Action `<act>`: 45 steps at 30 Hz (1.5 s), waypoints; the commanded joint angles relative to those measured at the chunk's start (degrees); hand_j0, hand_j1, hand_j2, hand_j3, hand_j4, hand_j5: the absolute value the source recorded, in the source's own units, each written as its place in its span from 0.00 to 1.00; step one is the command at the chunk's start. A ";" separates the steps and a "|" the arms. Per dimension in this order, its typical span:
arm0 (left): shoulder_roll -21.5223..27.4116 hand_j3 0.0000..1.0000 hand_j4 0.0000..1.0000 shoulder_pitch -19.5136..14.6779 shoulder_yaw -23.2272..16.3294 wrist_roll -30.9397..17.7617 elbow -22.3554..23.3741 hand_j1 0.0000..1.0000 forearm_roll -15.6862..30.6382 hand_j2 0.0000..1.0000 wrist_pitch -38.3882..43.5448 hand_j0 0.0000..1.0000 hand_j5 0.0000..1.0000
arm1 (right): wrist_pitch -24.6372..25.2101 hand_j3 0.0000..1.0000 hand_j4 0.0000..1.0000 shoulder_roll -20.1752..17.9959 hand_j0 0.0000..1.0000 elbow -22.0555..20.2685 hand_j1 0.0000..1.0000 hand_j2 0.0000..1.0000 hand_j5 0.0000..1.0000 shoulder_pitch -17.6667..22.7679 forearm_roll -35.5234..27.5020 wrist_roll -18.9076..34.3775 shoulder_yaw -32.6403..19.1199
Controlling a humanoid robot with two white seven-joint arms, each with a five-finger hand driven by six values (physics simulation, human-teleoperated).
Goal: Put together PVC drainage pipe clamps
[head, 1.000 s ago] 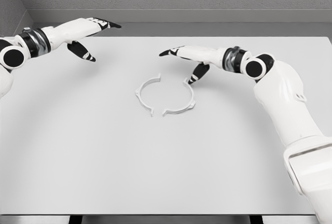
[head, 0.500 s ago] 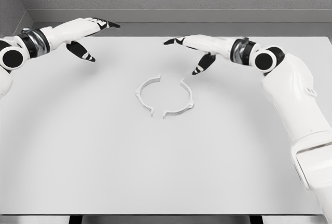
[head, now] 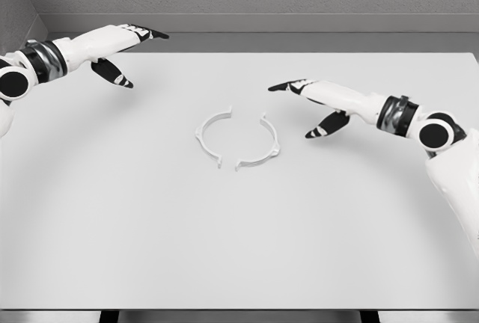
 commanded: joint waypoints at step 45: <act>0.04 1.00 1.00 0.09 0.73 0.04 -0.02 1.00 0.44 1.00 0.11 1.00 1.00 | 0.13 1.00 1.00 4.28 1.00 1.62 1.00 1.00 1.00 -2.81 1.71 -0.02 6.88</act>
